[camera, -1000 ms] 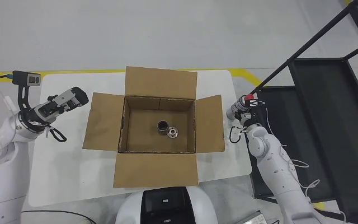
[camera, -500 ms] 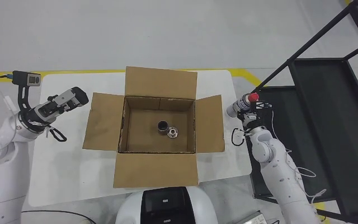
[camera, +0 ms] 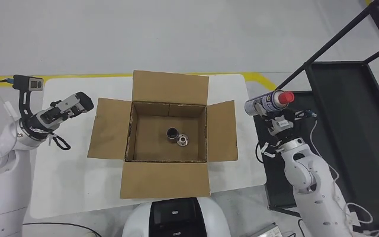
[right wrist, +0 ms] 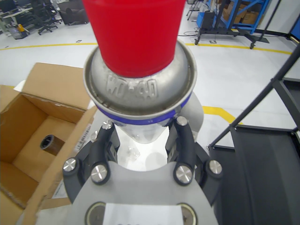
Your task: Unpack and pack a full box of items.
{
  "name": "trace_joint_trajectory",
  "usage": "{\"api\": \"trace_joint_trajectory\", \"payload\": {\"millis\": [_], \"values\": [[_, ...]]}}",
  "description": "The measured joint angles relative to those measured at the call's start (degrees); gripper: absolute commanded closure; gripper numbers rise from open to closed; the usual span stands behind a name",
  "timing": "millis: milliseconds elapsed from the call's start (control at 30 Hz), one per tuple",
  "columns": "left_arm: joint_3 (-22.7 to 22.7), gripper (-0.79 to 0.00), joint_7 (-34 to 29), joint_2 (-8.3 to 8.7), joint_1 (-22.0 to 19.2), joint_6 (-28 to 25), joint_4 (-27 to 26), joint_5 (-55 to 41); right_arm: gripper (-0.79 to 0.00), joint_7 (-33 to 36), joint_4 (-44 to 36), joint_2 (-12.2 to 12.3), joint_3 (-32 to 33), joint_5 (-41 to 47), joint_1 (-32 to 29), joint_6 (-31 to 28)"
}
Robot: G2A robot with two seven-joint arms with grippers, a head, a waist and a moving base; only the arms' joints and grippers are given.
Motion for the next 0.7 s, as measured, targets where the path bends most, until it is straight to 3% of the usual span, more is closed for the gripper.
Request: {"api": "trace_joint_trajectory", "payload": {"millis": [200, 367, 700], "values": [[0.0, -0.785, 0.0, 0.00, 0.0, 0.0, 0.0, 0.0, 0.000, 7.8, -8.0, 0.5, -0.1, 4.6, -0.4, -8.0], [0.0, -0.785, 0.0, 0.00, 0.0, 0.0, 0.0, 0.0, 0.000, 14.4, -11.6, 0.7, -4.1, 8.8, 1.6, -11.9], [0.0, -0.785, 0.0, 0.00, 0.0, 0.0, 0.0, 0.0, 0.000, 39.7, -5.1, 1.0, -20.4, 20.5, 15.1, -12.6]]}}
